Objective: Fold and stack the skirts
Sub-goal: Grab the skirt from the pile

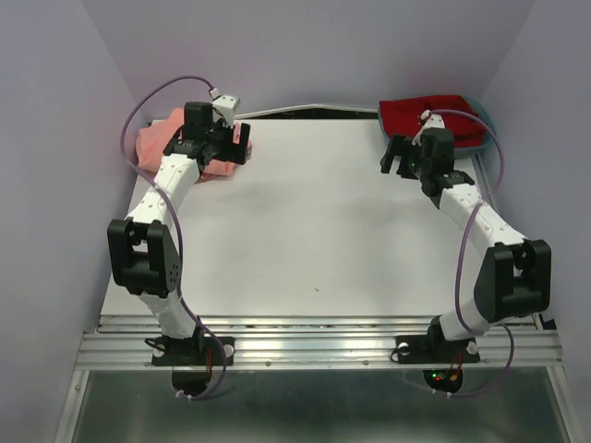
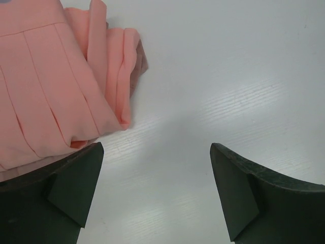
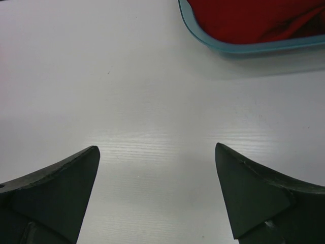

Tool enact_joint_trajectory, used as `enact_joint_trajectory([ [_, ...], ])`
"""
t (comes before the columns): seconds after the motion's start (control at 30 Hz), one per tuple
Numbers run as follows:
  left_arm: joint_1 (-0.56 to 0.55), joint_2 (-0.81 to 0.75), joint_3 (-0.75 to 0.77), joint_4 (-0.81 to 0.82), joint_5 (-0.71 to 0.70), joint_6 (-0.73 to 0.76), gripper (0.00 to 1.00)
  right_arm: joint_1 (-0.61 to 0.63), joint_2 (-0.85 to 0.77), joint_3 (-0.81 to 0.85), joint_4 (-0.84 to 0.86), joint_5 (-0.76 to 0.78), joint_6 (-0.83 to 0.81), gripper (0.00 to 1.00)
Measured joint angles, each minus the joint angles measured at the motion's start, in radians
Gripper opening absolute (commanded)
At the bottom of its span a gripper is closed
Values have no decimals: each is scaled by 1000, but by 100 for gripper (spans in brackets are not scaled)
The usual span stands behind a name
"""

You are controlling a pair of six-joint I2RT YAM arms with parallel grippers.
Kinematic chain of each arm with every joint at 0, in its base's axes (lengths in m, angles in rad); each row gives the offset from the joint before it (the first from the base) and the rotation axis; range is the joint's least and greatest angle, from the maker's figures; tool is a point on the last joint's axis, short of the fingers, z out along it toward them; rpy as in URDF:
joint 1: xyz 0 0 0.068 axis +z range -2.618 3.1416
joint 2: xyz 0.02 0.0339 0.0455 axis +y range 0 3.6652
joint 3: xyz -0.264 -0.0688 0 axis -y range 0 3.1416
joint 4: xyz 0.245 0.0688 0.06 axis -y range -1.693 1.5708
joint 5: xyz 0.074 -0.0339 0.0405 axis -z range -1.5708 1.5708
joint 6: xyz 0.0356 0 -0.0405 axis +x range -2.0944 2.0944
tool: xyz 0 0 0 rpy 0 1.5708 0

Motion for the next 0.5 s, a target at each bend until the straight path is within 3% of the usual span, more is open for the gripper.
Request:
enact_joint_trajectory([
  [0.27, 4, -21, 0, 1, -7, -3, 99, 0, 64, 73, 9, 40, -1, 100],
  [0.5, 39, -11, 72, -46, 26, -47, 99, -11, 258, 329, 34, 121, 7, 100],
])
